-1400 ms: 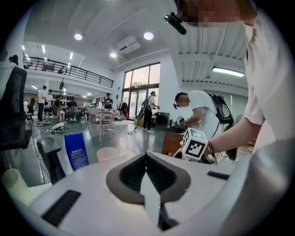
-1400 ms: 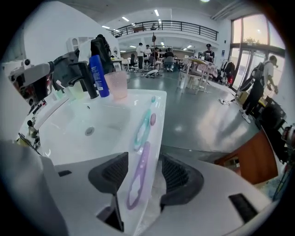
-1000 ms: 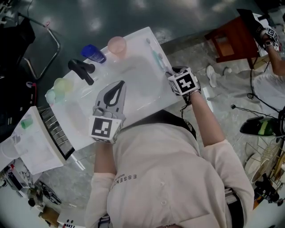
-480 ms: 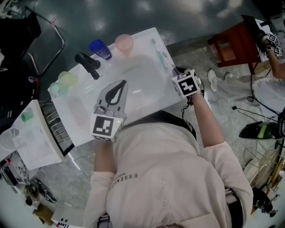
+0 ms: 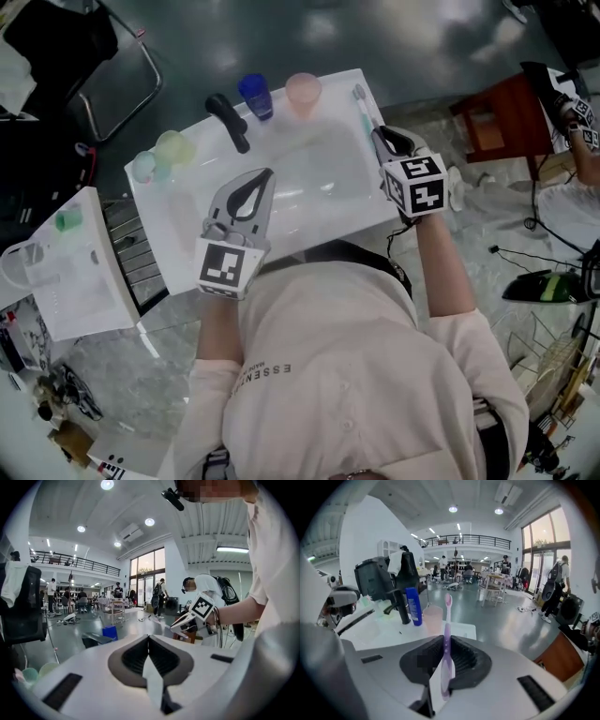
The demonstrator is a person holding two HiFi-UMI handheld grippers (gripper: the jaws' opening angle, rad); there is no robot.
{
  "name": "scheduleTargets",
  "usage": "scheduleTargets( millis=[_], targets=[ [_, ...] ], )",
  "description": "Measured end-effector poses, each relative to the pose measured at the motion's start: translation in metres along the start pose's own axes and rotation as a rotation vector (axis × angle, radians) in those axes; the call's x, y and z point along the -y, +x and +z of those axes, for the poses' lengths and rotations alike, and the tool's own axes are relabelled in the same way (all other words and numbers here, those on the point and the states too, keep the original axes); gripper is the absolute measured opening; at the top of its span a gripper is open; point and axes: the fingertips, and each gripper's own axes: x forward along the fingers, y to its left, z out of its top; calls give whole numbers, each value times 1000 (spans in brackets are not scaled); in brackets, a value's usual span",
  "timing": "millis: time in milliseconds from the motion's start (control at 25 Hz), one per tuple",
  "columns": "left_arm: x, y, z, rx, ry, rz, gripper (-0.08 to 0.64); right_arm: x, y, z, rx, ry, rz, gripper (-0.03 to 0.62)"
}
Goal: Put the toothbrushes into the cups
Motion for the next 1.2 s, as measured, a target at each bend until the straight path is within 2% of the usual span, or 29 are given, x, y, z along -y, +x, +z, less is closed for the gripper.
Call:
scheduleTargets(
  millis=[240, 480, 680, 960, 1200],
  targets=[
    [-52, -53, 10, 30, 21, 61, 2, -84, -5, 77, 205, -28, 144, 58],
    [-99, -102, 19, 58, -14, 160, 2, -158, 8, 145, 318, -6, 268, 58],
    [-140, -140, 7, 58, -49, 230, 2, -230, 26, 193, 393, -51, 400, 60],
    [-179, -187, -12, 49, -92, 299, 2, -316, 62, 224, 478, -89, 536, 60],
    [-207, -212, -38, 24, -138, 341, 2, -360, 102, 218, 456, -93, 593, 58]
  ],
)
